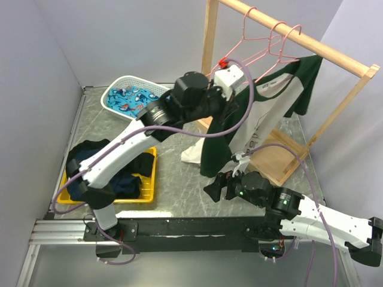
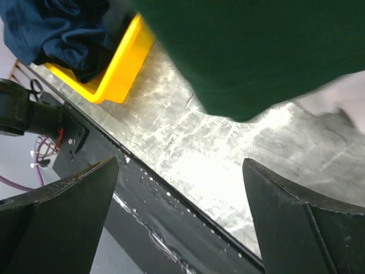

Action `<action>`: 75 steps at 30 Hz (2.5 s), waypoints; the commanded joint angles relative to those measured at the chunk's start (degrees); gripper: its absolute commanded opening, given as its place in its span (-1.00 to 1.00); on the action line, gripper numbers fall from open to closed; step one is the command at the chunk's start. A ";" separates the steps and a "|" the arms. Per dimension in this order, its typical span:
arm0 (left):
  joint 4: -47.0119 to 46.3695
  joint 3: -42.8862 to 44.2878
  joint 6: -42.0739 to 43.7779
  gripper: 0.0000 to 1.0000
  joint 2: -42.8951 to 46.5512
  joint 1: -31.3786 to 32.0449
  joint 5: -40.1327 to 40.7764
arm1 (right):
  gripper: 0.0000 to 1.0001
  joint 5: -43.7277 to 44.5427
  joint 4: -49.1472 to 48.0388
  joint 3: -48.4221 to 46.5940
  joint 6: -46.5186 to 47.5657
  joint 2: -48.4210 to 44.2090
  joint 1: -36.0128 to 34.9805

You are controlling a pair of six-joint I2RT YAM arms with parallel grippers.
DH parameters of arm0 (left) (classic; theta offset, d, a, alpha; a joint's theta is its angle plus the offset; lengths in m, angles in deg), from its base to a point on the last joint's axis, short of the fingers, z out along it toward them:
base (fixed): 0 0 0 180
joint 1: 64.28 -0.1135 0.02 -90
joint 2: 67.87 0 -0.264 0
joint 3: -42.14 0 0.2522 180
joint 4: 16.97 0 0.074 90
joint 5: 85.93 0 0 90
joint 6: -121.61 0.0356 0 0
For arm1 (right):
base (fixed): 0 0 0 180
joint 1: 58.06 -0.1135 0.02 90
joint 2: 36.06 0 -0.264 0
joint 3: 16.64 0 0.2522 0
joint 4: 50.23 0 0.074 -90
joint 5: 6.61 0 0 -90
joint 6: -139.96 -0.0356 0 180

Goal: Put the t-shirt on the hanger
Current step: Place the hanger at the clothesline, then reset both arms

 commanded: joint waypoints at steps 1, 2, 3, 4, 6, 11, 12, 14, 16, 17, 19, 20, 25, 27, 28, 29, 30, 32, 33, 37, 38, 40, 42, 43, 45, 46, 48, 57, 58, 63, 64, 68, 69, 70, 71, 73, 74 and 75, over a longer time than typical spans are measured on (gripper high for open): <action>-2.40 10.32 0.20 -0.98 -4.86 0.10 -1.47 | 0.94 0.74 -8.71 2.61 0.92 -1.97 0.03; -2.75 11.03 0.02 -0.98 -5.47 0.10 -1.91 | 0.93 0.65 -9.06 3.23 0.83 -2.32 0.03; -2.93 12.51 -0.24 -0.98 -6.96 0.10 -2.00 | 0.93 0.82 -9.41 3.76 0.74 -2.41 0.03; -3.10 13.23 -0.42 -0.98 -7.76 0.10 -2.35 | 0.93 1.00 -9.33 4.46 0.57 -2.41 0.11; -3.63 15.07 -0.86 -0.98 -9.69 0.10 -2.61 | 0.91 0.91 -9.06 4.64 0.56 -1.97 -0.06; -6.61 15.17 -1.91 -0.98 -11.19 0.10 -3.05 | 0.91 1.61 -9.15 4.91 1.09 -2.15 0.03; -7.32 15.25 -2.09 -0.98 -11.45 0.10 -3.14 | 0.91 1.61 -9.24 4.82 1.27 -1.97 0.03; -8.02 15.51 -2.35 -0.98 -11.89 0.10 -3.41 | 0.91 1.35 -9.50 4.73 1.27 -1.01 0.11; -8.99 15.78 -2.62 -0.98 -12.25 0.10 -3.67 | 0.91 1.00 -10.29 5.00 1.18 -0.22 0.03; -9.25 16.13 -2.79 -0.98 -12.60 0.10 -3.67 | 0.91 0.83 -10.64 5.08 1.18 -0.04 0.03; -9.96 16.48 -3.32 -0.98 -12.86 0.10 -3.76 | 0.91 0.82 -11.43 5.44 1.18 0.66 0.03; -10.13 17.01 -3.50 -0.98 -13.39 0.10 -3.85 | 0.91 0.91 -11.61 5.52 1.18 0.84 0.03; -10.92 18.42 -4.38 -0.98 -15.23 0.10 -4.98 | 0.91 1.53 -12.40 5.52 1.09 1.72 0.03; -11.54 18.42 -5.08 -0.98 -16.11 0.10 -5.16 | 0.91 2.23 -12.31 5.79 0.83 1.46 0.03; -12.06 18.33 -5.25 -0.98 -16.38 0.10 -5.43 | 0.91 2.40 -12.31 6.05 0.65 1.11 0.03; -12.42 18.42 -5.52 -0.98 -16.99 0.10 -5.60 | 0.91 2.49 -12.23 6.23 0.48 0.93 0.03; -12.68 18.42 -5.96 -0.98 -17.26 0.10 -5.69 | 0.91 2.67 -12.31 6.66 0.30 0.76 0.03; -13.47 18.42 -6.40 -0.98 -17.96 0.10 -6.30 | 0.91 2.67 -12.75 7.19 -0.14 0.58 0.03; -13.74 18.50 -6.75 -0.98 -18.22 0.10 -6.48 | 0.91 2.67 -13.10 7.54 -0.23 0.67 0.03; -14.18 18.77 -7.45 -0.98 -19.28 0.10 -7.27 | 0.92 2.76 -14.24 8.16 -0.58 2.16 -0.06; -14.00 18.51 -7.54 -0.98 -19.37 0.10 -7.45 | 0.92 2.84 -14.68 8.25 -0.67 2.51 0.03; -14.00 16.85 -7.63 -0.98 -18.93 0.10 -7.45 | 0.92 3.19 -15.12 8.51 -0.93 3.39 0.03; -14.35 15.44 -7.80 -0.70 -17.44 0.10 -7.36 | 0.93 3.55 -15.91 8.95 -1.28 4.09 0.03; -14.61 13.69 -7.81 -0.55 -16.82 0.10 -7.36 | 0.93 3.64 -16.35 9.04 -1.54 4.79 0.03; -15.05 11.84 -7.89 -0.18 -14.37 0.10 -7.10 | 0.94 4.07 -16.97 9.13 -1.90 6.20 0.03; -15.23 10.35 -7.81 -0.02 -12.79 0.10 -6.75 | 0.94 4.34 -17.15 9.04 -2.25 6.73 0.11; -15.32 8.84 -7.89 0.28 -11.11 0.10 -6.83 | 0.94 5.39 -17.85 8.69 -2.60 8.22 0.03; -15.85 -4.07 -9.03 0.93 1.19 0.10 -9.21 | 0.95 8.03 -21.19 7.99 -4.27 11.65 0.03; -15.67 -6.87 -9.38 0.93 3.98 0.10 -9.47 | 0.95 8.38 -21.10 7.81 -4.53 12.00 -0.06; -16.81 -20.49 -13.07 0.93 15.50 0.10 -6.49 | 0.96 10.05 -21.19 7.20 -4.71 14.63 -0.23; -17.08 -26.17 -13.95 0.93 19.96 0.19 -4.92 | 0.97 10.75 -21.10 6.85 -4.62 14.99 -0.32; -17.52 -41.49 -19.83 0.93 30.97 0.10 3.96 | 1.00 12.24 -21.19 4.74 -4.01 17.45 -0.76; -17.52 -47.70 -21.15 0.93 33.08 0.10 8.94 | 1.00 12.51 -21.19 4.39 -3.83 17.80 -0.76; -17.60 -50.63 -23.86 0.93 36.84 0.10 11.16 | 1.00 12.77 -22.67 3.95 -3.74 18.24 -0.85; -17.52 -53.27 -25.19 0.93 38.45 0.10 13.27 | 1.00 13.13 -23.03 3.59 -3.74 19.20 -0.85; -17.26 -60.22 -28.79 0.93 42.13 0.10 17.93 | 1.00 13.48 -23.47 2.37 -3.48 20.44 -0.94; -17.08 -62.16 -30.20 0.93 43.03 0.10 19.08 | 1.00 13.57 -23.74 1.93 -3.39 21.83 -0.94; -17.08 -66.01 -31.70 0.93 43.82 0.10 20.14 | 1.00 13.74 -23.83 1.49 -3.30 22.46 -0.94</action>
